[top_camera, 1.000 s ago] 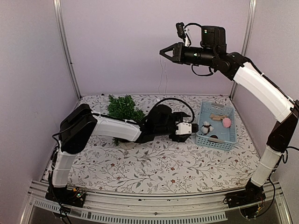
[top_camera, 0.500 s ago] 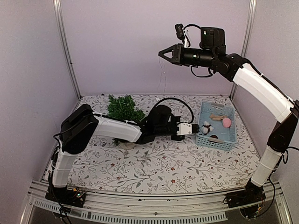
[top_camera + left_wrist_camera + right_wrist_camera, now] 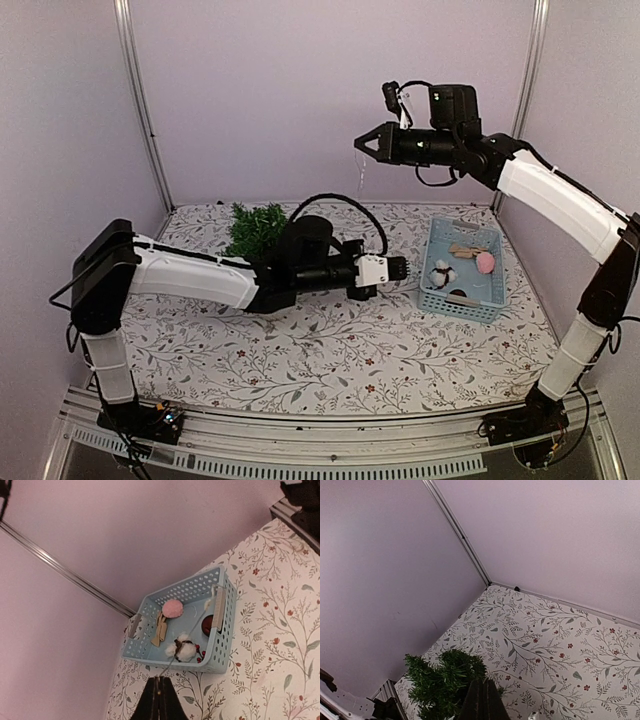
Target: Decorate the small christmas tree
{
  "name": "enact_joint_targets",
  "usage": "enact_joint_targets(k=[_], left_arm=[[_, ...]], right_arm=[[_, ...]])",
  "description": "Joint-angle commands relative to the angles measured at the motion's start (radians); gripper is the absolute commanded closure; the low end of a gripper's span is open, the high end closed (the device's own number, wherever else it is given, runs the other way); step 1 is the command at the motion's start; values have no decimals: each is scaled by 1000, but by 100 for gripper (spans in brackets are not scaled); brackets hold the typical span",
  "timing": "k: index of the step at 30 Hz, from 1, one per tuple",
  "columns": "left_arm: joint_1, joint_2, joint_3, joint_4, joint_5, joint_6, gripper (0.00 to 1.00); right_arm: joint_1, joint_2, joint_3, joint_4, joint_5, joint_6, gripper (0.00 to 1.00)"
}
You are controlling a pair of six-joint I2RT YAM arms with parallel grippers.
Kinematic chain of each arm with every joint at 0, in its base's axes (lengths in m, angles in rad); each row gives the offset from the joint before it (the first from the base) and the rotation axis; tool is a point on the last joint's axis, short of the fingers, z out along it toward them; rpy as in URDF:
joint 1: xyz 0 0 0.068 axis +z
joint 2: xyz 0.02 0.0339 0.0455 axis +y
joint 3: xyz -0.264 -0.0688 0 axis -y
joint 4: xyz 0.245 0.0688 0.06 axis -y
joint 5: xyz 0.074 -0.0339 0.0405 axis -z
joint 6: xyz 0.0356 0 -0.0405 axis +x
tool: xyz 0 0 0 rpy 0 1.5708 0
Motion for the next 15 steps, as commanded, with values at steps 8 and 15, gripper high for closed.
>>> enact_joint_targets(k=[8,15], left_arm=[[-38,-277,-168,51,23,-210,100],[-20,-336,-215,68,-4,-345,100]], right_arm=[[-112,-91,-305,98,-3,46,98],[-152,-108,-484,207,-115,105,88]])
